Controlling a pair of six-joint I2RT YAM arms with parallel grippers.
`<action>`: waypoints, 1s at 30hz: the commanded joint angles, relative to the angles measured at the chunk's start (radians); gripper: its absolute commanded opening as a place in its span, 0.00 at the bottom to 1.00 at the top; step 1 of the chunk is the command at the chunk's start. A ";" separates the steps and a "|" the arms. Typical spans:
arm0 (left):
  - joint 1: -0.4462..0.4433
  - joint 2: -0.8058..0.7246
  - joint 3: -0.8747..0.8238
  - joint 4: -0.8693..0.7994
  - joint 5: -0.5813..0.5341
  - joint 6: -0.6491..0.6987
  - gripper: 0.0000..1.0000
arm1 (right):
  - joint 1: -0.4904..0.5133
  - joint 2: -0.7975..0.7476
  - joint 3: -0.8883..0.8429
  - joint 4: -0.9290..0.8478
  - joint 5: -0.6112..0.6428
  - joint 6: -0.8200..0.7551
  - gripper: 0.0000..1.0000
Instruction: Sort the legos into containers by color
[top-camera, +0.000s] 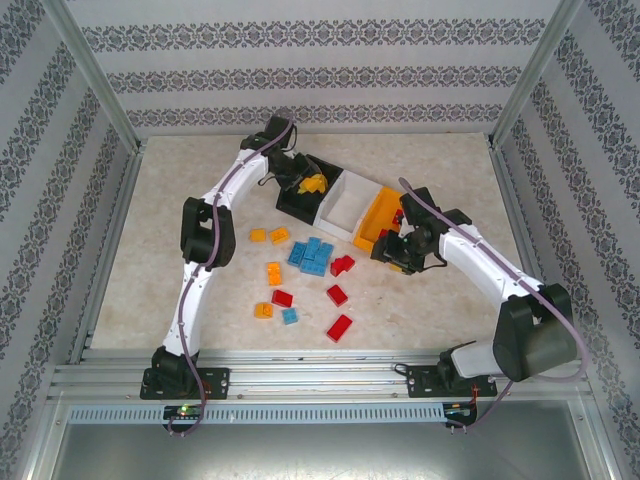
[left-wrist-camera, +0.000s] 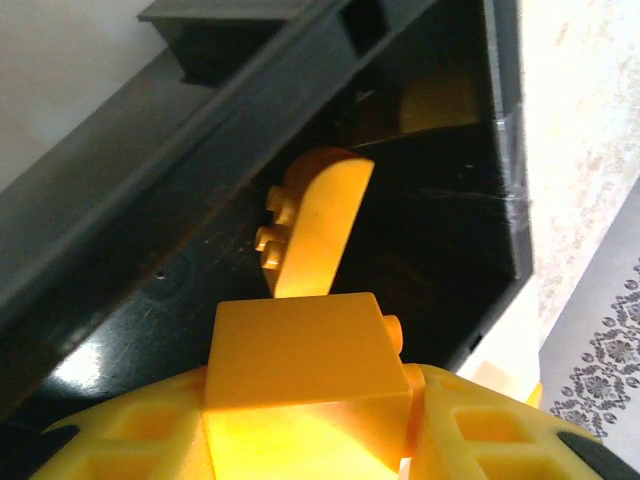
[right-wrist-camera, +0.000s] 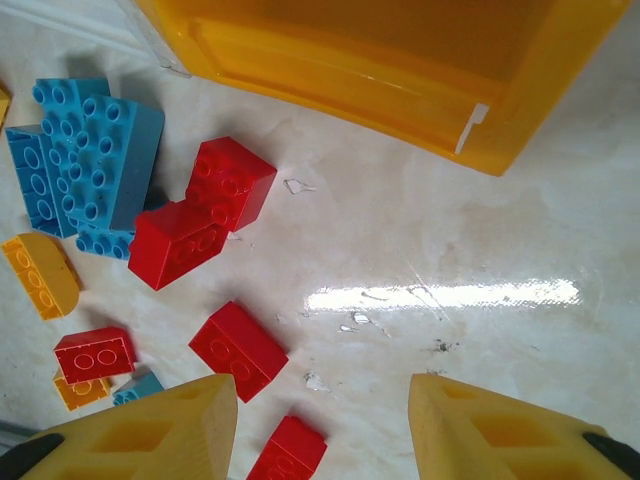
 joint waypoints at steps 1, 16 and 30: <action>-0.002 0.018 0.032 -0.046 -0.016 0.001 0.43 | -0.009 -0.022 -0.019 -0.023 0.023 0.020 0.49; -0.002 -0.017 0.024 -0.097 -0.028 0.044 0.56 | 0.024 -0.008 0.004 -0.024 0.029 0.035 0.51; 0.001 -0.280 -0.206 -0.158 -0.158 0.214 0.59 | 0.097 0.062 0.074 -0.017 0.026 0.025 0.55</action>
